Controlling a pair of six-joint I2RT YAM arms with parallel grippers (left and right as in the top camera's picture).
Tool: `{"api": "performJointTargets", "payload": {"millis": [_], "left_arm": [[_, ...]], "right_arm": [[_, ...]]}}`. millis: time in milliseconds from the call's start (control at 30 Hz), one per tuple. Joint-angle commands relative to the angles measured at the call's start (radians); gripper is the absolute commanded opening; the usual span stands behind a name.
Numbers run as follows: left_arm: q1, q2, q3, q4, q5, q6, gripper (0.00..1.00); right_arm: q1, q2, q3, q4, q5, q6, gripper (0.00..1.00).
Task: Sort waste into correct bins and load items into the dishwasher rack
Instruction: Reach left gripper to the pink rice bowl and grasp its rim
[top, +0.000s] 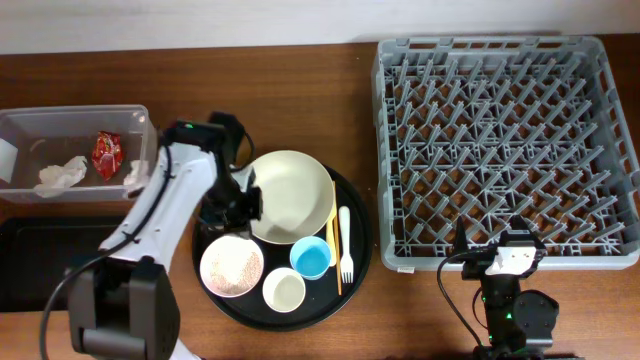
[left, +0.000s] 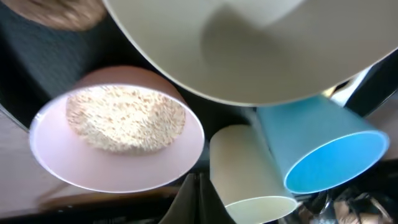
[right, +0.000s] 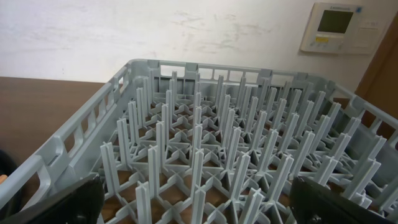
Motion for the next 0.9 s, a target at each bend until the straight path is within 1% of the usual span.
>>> {"api": "performJointTargets", "payload": {"millis": [0, 100, 167, 200, 300, 400, 433, 467, 567, 633, 733, 800, 833, 867], "left_arm": [[-0.032, -0.015, -0.026, 0.003, -0.006, 0.005, 0.01], [-0.069, -0.031, -0.026, 0.003, -0.014, -0.016, 0.01], [-0.098, -0.061, -0.026, 0.002, -0.077, -0.067, 0.01], [-0.123, -0.095, -0.026, -0.003, -0.126, -0.116, 0.01], [-0.175, -0.169, -0.026, -0.005, -0.142, -0.177, 0.01], [-0.243, -0.209, -0.062, -0.001, -0.272, -0.313, 0.01], [-0.277, -0.221, -0.099, 0.017, -0.302, -0.351, 0.01], [-0.309, -0.227, -0.15, 0.067, -0.307, -0.375, 0.01], [-0.322, -0.227, -0.27, 0.2, -0.307, -0.428, 0.0], [-0.322, -0.227, -0.302, 0.259, -0.307, -0.428, 0.0], [-0.304, -0.227, -0.304, 0.287, -0.307, -0.428, 0.01], [-0.286, -0.227, -0.304, 0.287, -0.308, -0.428, 0.08], [-0.278, -0.227, -0.304, 0.287, -0.308, -0.428, 0.24], [-0.27, -0.227, -0.304, 0.287, -0.315, -0.427, 0.37]], "right_arm": [[0.006, -0.007, -0.005, -0.005, 0.005, 0.005, 0.98], [0.006, -0.007, -0.005, -0.005, 0.005, 0.005, 0.98], [0.006, -0.007, -0.005, -0.005, 0.005, 0.005, 0.98], [0.006, -0.007, -0.005, -0.005, 0.005, 0.005, 0.98], [0.006, -0.007, -0.005, -0.005, 0.005, 0.005, 0.98], [0.006, -0.007, -0.005, -0.005, 0.005, 0.005, 0.98], [0.006, -0.007, -0.005, -0.005, 0.005, 0.005, 0.98], [0.006, -0.007, -0.005, -0.005, 0.005, 0.005, 0.98], [0.006, -0.007, -0.005, -0.005, 0.005, 0.005, 0.98], [0.006, -0.007, -0.005, -0.005, 0.005, 0.005, 0.98], [0.006, -0.007, -0.005, -0.005, 0.005, 0.005, 0.98], [0.006, -0.007, -0.005, -0.005, 0.005, 0.005, 0.98], [0.006, -0.007, -0.005, -0.005, 0.005, 0.005, 0.98], [0.006, -0.007, -0.005, -0.005, 0.005, 0.005, 0.98]]}}
